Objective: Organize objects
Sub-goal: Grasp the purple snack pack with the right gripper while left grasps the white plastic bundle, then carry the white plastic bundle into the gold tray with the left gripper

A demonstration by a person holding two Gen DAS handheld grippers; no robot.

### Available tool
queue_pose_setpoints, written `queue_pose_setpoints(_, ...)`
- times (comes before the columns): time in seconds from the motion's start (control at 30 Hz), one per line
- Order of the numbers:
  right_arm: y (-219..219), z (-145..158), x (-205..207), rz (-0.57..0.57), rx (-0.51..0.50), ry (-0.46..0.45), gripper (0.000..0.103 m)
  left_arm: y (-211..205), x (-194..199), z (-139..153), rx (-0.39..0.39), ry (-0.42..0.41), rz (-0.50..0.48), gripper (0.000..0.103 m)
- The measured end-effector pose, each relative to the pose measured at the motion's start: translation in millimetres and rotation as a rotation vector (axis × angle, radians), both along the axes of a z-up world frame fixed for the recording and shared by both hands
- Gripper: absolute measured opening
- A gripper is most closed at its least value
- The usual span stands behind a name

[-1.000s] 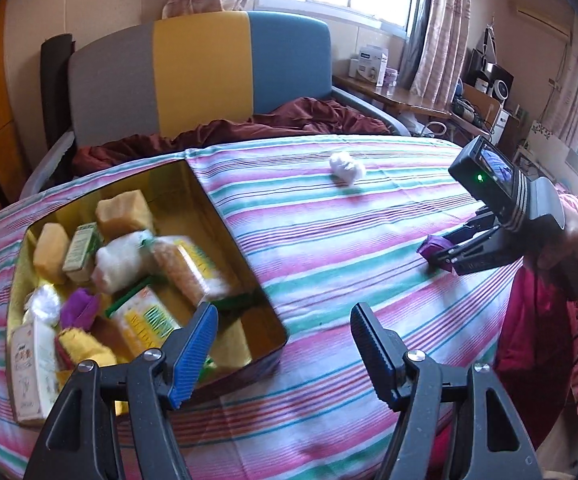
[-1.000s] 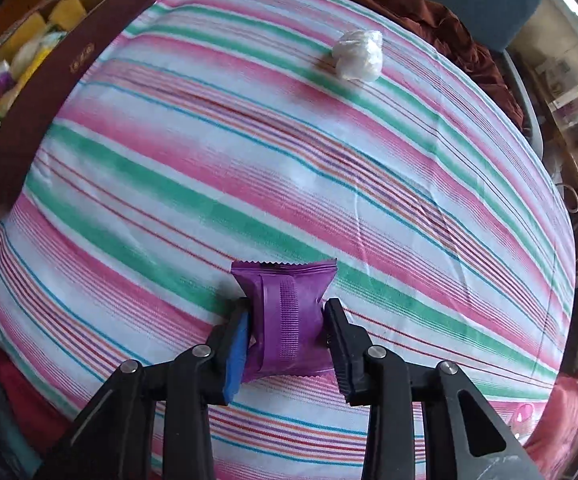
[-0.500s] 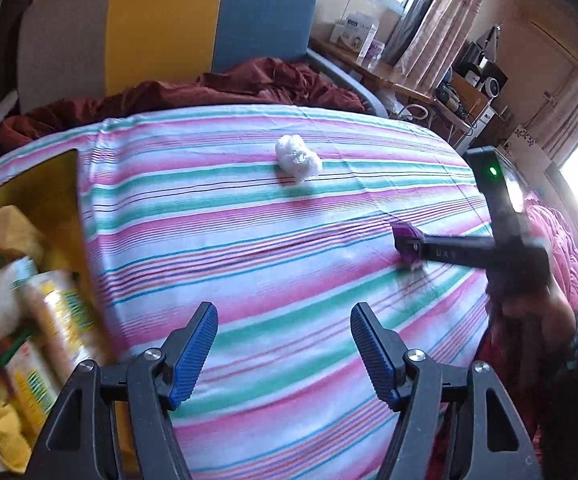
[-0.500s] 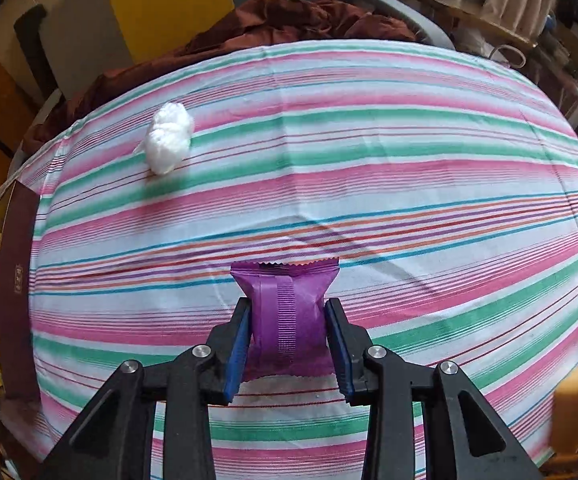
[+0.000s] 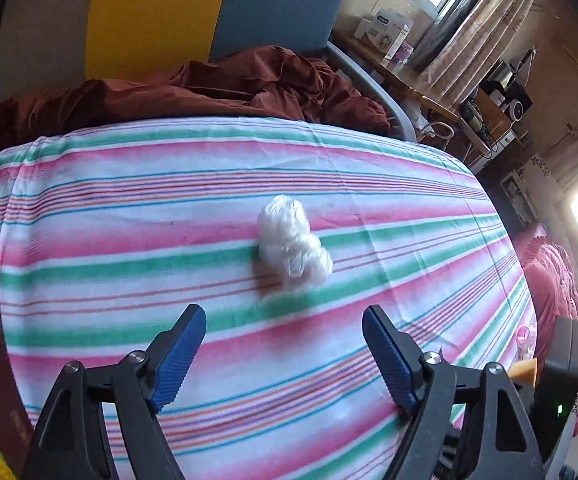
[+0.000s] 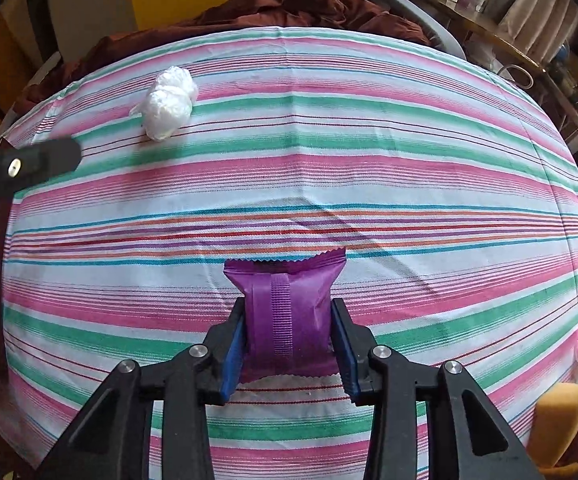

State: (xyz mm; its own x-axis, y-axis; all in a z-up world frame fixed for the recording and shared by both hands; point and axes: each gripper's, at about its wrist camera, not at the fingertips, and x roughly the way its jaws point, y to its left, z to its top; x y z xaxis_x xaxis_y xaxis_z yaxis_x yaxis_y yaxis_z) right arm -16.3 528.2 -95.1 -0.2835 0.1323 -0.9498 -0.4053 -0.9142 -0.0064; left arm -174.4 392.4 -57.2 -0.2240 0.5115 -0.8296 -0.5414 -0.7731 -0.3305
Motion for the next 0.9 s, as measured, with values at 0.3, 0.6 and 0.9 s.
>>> queue_pose_setpoints(0.3, 6, -1, -2, 0.004, 0.002, -0.002, 0.042, 57, -42, -39, -0.145, 0.05, 0.031, 0.066)
queue_pose_setpoints(0.6, 8, 0, -5, 0.013, 0.005, -0.002, 0.042, 44, -27, -39, -0.2, 0.2, 0.005, 0.035)
queue_pose_setpoints(0.9, 6, -1, -3, 0.024, 0.013, -0.003, 0.043, -2, 29, -37, -0.186, 0.23, -0.012, 0.035)
